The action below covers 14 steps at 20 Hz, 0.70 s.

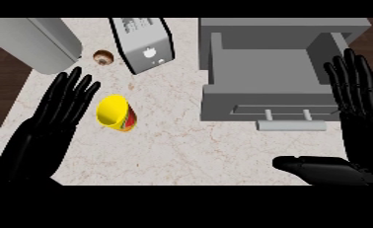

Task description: Pick up the cup, place it into the drawer and close the drawer

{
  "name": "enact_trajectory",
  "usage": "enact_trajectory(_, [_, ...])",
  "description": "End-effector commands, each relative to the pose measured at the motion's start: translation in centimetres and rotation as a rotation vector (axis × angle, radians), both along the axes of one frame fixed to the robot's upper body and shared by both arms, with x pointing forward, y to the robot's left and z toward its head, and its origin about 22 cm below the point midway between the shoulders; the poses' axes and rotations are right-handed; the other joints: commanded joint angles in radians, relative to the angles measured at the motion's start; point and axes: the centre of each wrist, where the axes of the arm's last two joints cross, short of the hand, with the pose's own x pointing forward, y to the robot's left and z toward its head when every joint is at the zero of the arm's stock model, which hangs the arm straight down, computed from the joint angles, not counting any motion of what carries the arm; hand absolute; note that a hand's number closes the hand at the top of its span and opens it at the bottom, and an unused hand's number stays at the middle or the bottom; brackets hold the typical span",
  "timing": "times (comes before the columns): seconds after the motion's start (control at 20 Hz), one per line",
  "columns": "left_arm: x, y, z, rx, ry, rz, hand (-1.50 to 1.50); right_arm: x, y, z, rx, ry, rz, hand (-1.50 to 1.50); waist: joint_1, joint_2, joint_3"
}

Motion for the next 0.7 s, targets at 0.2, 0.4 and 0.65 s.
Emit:
enact_trajectory(0.2, [0.5, 2.9, -3.1, -0.044, 0.114, -0.024, -1.50, 0.2, -0.6, -0.4, -0.011, 0.009, 0.018, -1.50, -0.001, -0.002, 0.000])
enact_trajectory(0.4, [1.5, 4.2, -5.9, 0.008, 0.150, 0.051, -1.50, 1.1, -0.3, -1.5, -0.027, 0.020, 0.047, -1.50, -0.001, -0.001, 0.000])
enact_trajectory(0.65, [4.0, 5.6, -7.7, 0.051, 0.182, 0.150, -1.50, 0.4, 0.1, -0.8, -0.026, 0.007, 0.021, -1.50, -0.006, -0.001, -0.001])
